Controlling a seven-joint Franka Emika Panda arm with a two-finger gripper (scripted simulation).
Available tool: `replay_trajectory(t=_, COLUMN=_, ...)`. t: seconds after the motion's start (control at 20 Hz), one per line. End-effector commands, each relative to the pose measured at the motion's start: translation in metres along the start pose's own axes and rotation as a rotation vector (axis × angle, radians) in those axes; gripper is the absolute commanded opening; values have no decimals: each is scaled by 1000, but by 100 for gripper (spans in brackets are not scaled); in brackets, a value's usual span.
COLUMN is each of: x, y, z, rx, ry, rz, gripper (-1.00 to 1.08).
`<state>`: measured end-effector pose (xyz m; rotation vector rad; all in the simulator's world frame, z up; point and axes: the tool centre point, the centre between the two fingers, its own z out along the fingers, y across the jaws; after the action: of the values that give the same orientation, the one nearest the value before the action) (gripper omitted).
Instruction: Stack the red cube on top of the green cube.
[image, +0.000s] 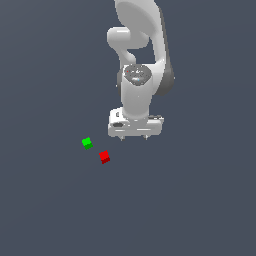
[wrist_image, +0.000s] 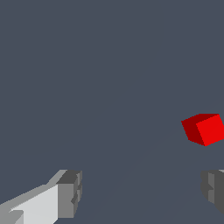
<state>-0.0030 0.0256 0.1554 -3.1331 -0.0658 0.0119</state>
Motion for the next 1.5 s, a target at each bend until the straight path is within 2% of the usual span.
replay_trajectory(t=0.0, x=0, y=0, z=0, rx=0, ry=0, rz=0, gripper=100)
replay_trajectory(t=0.35, x=-1, y=8, z=4, rx=-1, ry=0, rz=-21, gripper=100)
replay_trajectory(t=0.65, x=-3, y=26, z=15, rx=-2, ry=1, rz=-72, gripper=100)
replay_trajectory(t=1.45, x=5, y=113, z=67, rx=-7, ry=4, rz=-309, gripper=100)
